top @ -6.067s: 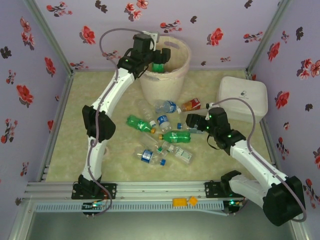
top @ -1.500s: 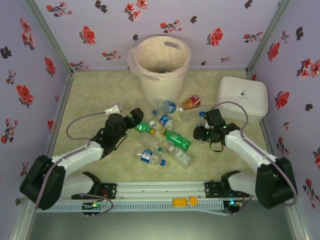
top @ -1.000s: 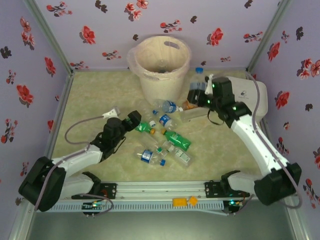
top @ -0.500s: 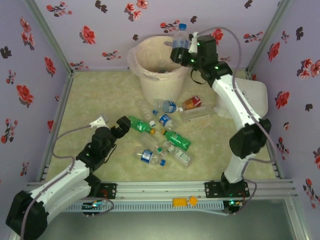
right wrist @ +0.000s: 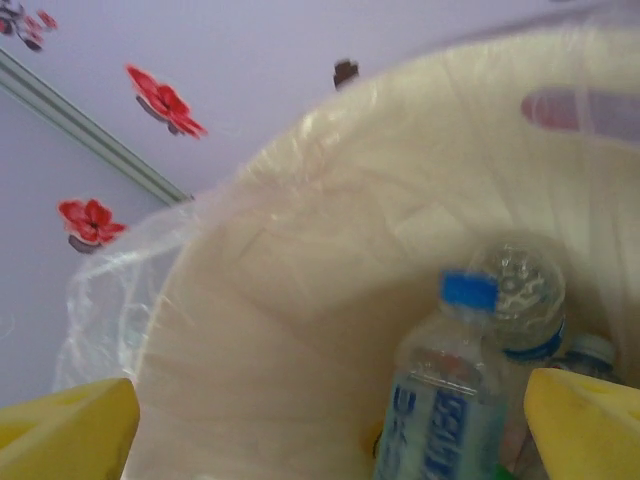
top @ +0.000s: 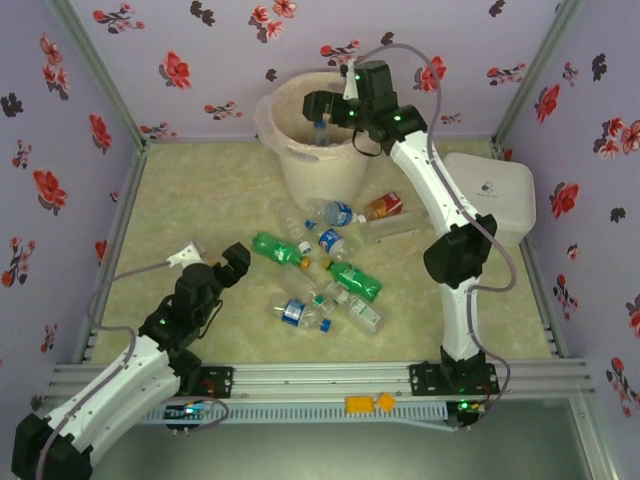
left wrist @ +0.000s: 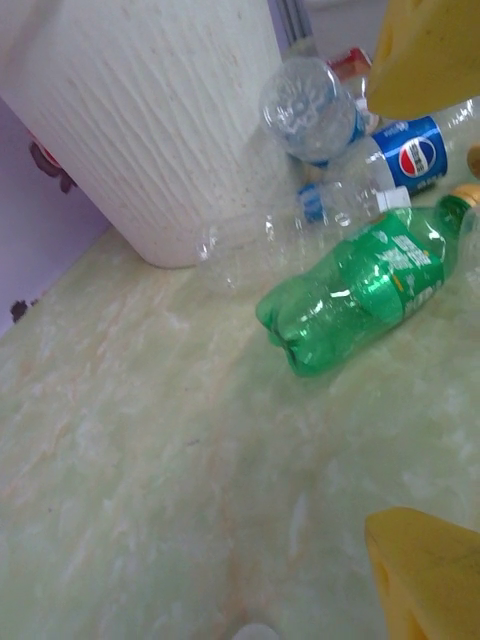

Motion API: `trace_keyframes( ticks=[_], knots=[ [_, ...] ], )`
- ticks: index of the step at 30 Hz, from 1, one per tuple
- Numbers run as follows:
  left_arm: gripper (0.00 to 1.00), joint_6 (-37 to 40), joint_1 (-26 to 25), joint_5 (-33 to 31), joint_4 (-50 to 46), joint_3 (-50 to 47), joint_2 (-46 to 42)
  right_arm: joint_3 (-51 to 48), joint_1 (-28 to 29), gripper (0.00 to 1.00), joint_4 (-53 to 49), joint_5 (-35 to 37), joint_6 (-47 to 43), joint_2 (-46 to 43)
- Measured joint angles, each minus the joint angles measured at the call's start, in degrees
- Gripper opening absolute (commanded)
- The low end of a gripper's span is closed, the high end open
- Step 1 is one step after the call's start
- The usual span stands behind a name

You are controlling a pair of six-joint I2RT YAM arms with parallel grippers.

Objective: Put the plastic bottles in the bin

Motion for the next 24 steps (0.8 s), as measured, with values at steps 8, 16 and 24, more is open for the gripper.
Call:
trace_keyframes(
  ticks=[8,16,24],
  knots=[
    [1.0,0.31,0.0,0.28,0.61,3.91,8.83,-4.39,0.0,1.0,-0.81,3.48,-2.91,-7.93],
    [1.0,-2.8,-1.79,0.46,1.68,10.19,21.86,-35.15,0.0,1.0,5.95,9.53,-5.03,-30.32],
    [1.0,-9.03,-4.13,-0.68,2.43,19.06,36.48,-58.95,0.0,1.0,8.63,17.73,-6.8,-45.97]
  ],
)
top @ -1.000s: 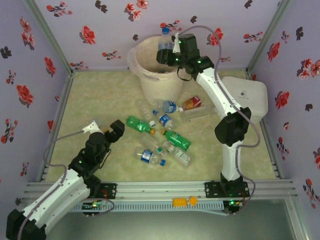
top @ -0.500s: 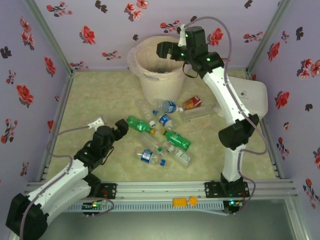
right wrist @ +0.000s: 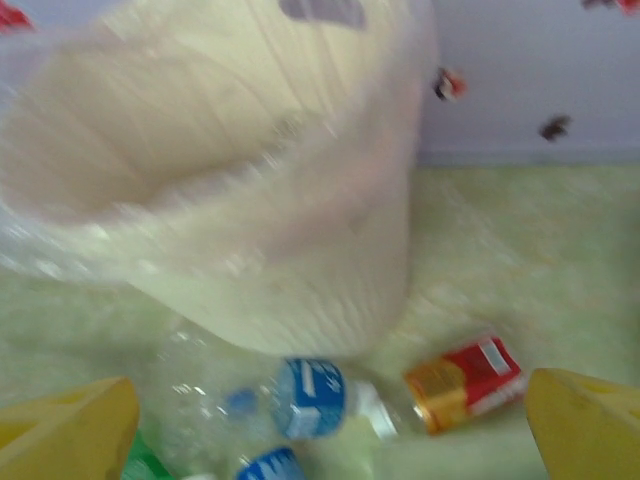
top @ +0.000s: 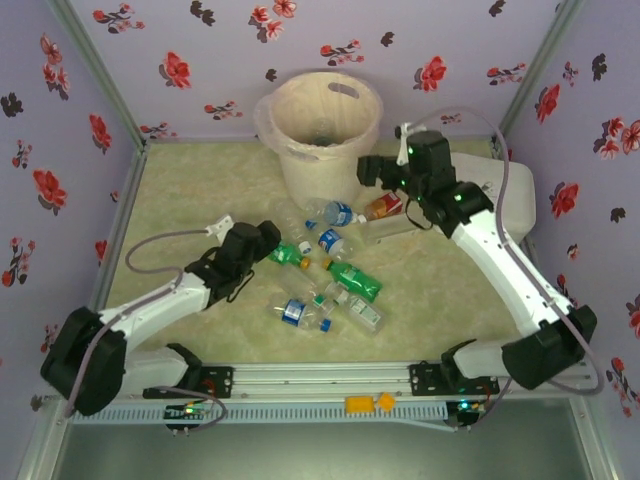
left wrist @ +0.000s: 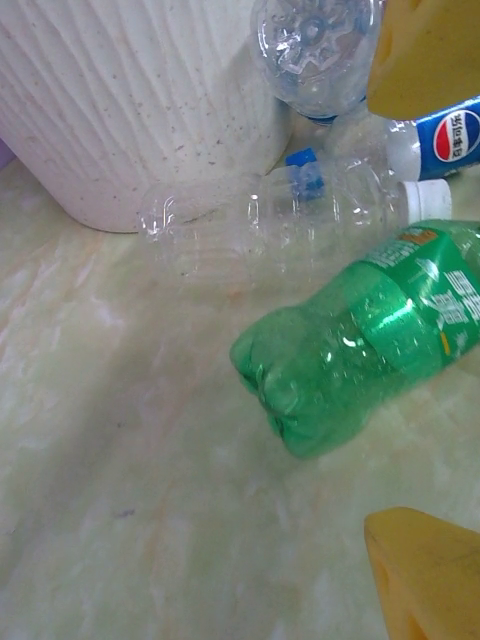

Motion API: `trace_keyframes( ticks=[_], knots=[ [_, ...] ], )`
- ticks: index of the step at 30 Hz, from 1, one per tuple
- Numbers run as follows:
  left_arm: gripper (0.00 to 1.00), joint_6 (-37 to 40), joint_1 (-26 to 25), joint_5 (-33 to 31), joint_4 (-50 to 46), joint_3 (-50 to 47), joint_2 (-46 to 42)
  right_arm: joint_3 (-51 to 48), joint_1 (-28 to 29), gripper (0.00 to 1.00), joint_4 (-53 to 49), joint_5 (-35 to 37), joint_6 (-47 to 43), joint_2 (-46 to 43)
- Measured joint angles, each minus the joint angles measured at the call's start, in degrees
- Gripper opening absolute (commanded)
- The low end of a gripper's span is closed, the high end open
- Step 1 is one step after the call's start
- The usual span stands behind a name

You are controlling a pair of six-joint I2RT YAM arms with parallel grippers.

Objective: Put the plastic bottles in the bin

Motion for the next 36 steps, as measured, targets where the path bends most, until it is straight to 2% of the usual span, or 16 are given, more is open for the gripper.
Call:
trace_keyframes(
  ticks=[7,11,18,26,31,36],
  knots=[
    [1.0,-7.28,-1.75,-0.48,0.33,3.23,7.78,-19.17,0.0,1.0,0.81,5.29,1.2,-8.37],
    [1.0,-11.3,-2.71,-0.74,-1.97,6.14,11.02,-25.2,0.0,1.0,0.92,6.73,2.01,-10.97],
    [1.0,-16.24,-3.98,-0.74,-5.79,10.14,16.0,-26.45,-0.39,1.0,2.75,8.5,2.78,-11.41],
    [0.95,-19.87,-4.2,-0.59,-6.27,10.43,20.59,-26.45,-1.53,1.0,4.7,8.46,6.67,-7.65],
    [0.88,-20.92,-4.24,-0.68,-6.23,10.54,22.12,-26.45,-1.64,1.0,6.21,7.82,8.09,-7.02],
    [0.76,-21.07,-4.17,-1.05,-5.81,10.64,22.64,-26.45,-1.64,1.0,6.62,7.34,9.05,-6.05]
  ],
)
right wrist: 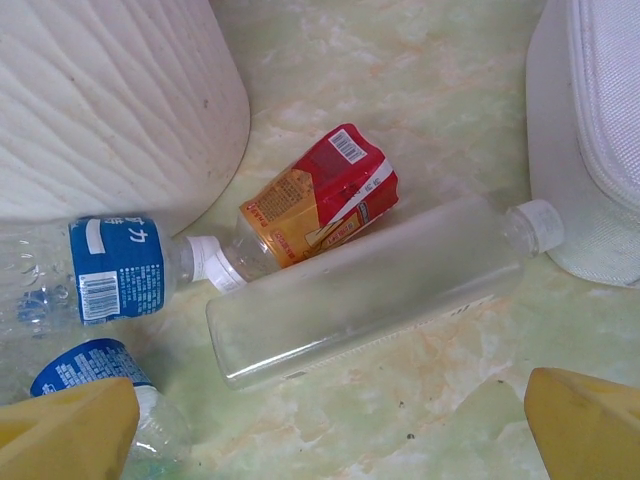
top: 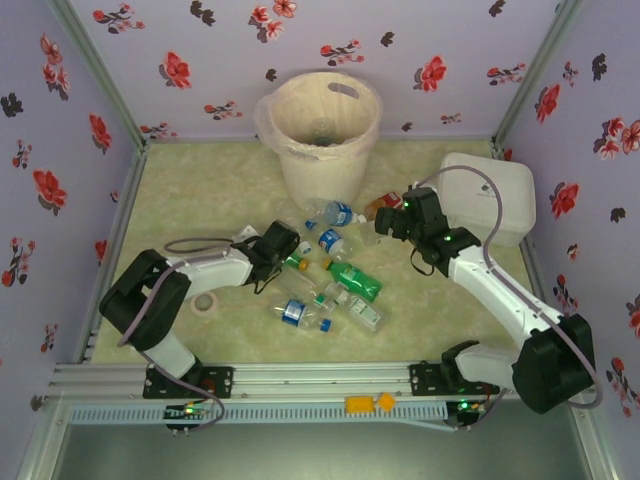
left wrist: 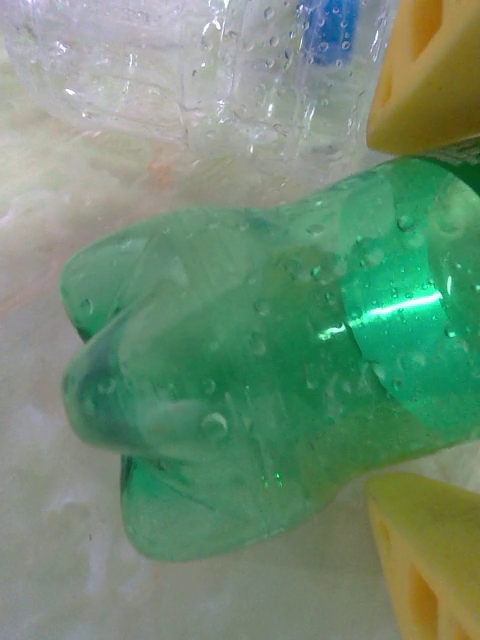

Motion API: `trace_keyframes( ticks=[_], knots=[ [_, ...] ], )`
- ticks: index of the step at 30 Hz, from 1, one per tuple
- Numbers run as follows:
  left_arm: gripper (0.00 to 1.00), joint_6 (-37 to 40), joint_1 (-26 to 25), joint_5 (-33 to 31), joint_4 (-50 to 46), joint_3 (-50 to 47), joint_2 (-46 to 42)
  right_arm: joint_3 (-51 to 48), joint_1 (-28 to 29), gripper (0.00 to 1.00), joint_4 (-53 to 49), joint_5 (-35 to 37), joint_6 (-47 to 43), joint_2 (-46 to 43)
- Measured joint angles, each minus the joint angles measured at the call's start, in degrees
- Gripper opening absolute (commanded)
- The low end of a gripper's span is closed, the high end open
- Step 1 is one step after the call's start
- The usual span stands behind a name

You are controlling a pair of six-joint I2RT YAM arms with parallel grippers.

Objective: Put the plastic bottles in the bin

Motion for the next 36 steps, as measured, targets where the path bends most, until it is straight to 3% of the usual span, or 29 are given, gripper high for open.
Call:
trace_keyframes(
  ticks=[6,19,25,36],
  knots=[
    [0.62,-1.42,0.85,-1.49,1.79,-0.09,0.17,0.0,0.0,1.0,0.09,-0.42,0.72,0.61],
    [0.56,-0.63,4.42,-8.13,7.67,-4.81,-4.57,0.0,0.0,1.0,0.83,-2.21,1.16,0.94],
    [0.54,7.06,6.54,-10.58,9.57,-6.01,-13.79,-0.22,0.0,1.0,2.64,-4.28,0.46,1.05],
    [0.43,32.7,10.43,-10.6,9.25,-5.42,-35.39,-1.4,-0.76,1.0,7.17,-12.7,-1.95,4.17]
  ],
)
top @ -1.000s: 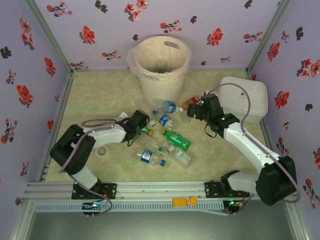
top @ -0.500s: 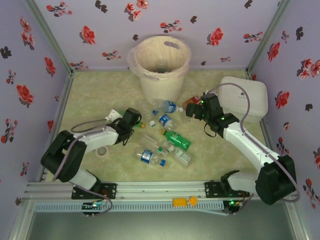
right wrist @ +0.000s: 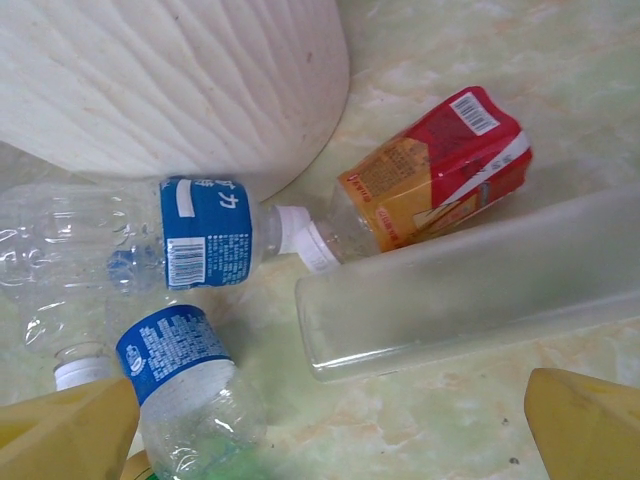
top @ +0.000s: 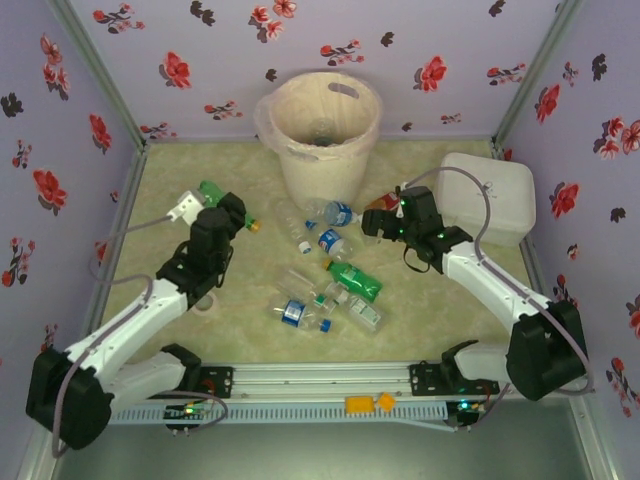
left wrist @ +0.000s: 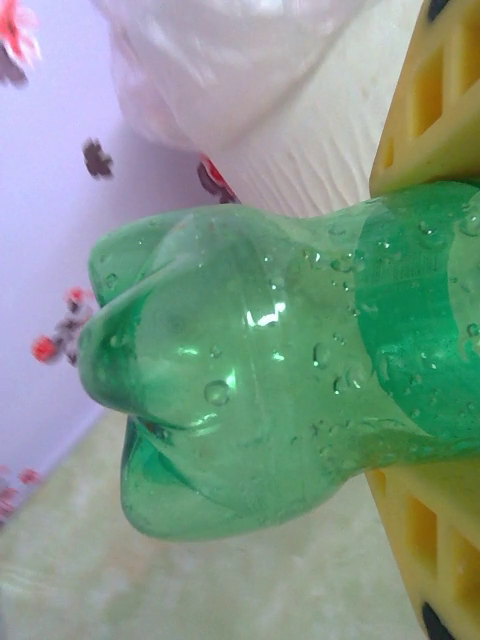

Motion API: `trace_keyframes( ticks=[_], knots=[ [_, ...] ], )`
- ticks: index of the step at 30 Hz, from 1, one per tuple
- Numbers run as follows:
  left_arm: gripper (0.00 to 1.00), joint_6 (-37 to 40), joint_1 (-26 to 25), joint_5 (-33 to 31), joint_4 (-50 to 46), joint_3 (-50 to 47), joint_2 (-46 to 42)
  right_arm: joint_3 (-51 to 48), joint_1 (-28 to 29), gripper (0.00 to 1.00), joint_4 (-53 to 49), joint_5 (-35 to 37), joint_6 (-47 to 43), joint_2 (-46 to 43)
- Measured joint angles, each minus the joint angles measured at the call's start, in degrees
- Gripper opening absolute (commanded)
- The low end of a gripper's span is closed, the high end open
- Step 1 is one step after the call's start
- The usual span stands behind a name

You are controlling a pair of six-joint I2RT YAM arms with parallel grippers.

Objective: Put the plastic bottles in the bin

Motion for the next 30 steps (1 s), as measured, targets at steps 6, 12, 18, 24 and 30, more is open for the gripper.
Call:
trace_keyframes(
  ticks=[6,12,18,24,30],
  knots=[
    [0.36,11.45,0.09,5.46,-1.18,12.09,1.16,-1.51,-0.09,1.0,2.34,-4.5,0.02,0.59],
    [0.36,19.12,0.15,13.73,-1.38,27.63,10.08,-7.15,-0.13,1.0,5.81,-8.59,0.55,-1.46],
    [0.36,23.3,0.5,22.56,-2.71,44.83,23.58,-9.14,-0.13,1.0,6.43,-10.47,1.11,-4.92],
    [0.36,26.1,0.57,29.14,-5.88,63.91,39.95,-10.32,-0.13,1.0,6.29,-10.45,1.14,-9.4],
    [0.37,27.89,0.57,33.48,-13.05,83.34,56.19,-11.87,-0.13,0.99,4.74,-9.97,1.14,-13.66]
  ],
)
